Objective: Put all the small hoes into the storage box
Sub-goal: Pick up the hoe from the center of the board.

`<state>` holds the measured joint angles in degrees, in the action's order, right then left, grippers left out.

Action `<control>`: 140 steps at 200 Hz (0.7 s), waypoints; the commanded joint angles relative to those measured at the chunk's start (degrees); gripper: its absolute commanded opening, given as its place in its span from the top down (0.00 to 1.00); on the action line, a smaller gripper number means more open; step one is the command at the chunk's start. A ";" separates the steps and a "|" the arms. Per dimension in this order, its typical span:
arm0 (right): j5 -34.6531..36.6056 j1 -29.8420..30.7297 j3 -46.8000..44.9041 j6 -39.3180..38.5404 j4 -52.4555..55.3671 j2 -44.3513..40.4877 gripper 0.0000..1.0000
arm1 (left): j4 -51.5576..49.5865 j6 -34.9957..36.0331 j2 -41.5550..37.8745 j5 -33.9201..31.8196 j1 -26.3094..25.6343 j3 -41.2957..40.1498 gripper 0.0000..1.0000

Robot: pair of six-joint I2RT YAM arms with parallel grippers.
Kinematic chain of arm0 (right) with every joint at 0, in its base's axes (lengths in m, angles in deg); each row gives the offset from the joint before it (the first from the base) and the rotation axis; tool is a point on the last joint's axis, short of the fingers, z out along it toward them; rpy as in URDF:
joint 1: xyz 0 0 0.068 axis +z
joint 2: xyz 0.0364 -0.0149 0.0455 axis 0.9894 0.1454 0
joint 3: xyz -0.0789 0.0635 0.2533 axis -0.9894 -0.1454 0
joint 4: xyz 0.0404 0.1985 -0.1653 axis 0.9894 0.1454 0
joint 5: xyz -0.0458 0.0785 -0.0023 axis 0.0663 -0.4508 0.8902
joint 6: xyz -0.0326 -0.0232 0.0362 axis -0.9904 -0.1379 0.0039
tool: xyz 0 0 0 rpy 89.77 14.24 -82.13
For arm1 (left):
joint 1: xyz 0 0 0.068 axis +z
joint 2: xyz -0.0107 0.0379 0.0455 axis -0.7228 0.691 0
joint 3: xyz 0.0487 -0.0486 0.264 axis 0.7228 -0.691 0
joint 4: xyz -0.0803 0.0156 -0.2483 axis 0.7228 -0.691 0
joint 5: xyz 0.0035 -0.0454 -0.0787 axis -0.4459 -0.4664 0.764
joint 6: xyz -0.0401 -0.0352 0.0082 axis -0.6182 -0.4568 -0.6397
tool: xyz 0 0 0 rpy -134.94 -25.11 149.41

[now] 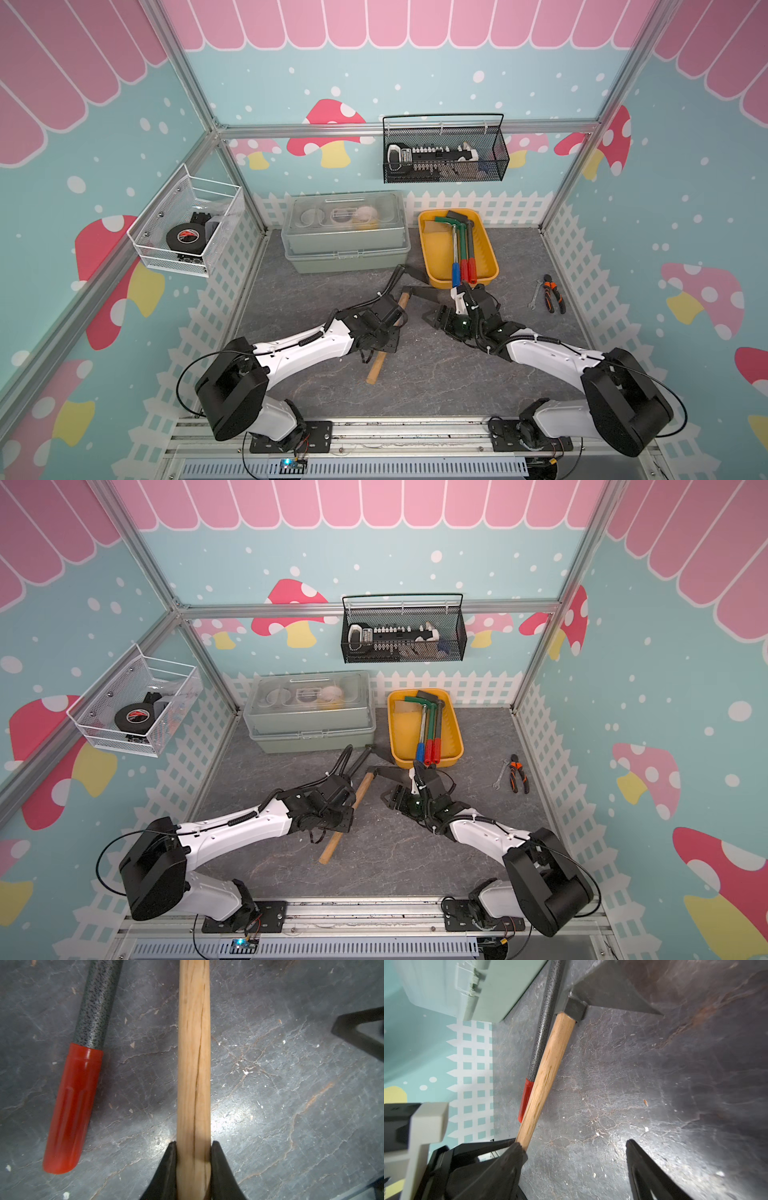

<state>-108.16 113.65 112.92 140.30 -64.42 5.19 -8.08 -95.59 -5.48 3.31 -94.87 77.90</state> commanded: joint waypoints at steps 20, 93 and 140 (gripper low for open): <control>3.65 3.84 2.26 7.57 -9.15 6.18 0.23 | 1.50 -2.32 0.70 1.07 -1.84 1.84 1.00; 6.00 7.89 6.19 12.49 -14.86 14.89 0.24 | 4.24 -6.29 0.87 0.72 -4.33 0.50 1.00; 6.05 9.99 8.42 13.67 -16.90 18.72 0.35 | 5.37 -7.38 1.57 0.91 -5.46 0.26 1.00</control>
<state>-103.20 122.48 119.91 151.49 -78.67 22.37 -5.43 -101.50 -4.52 3.73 -99.67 77.88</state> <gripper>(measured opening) 0.676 0.223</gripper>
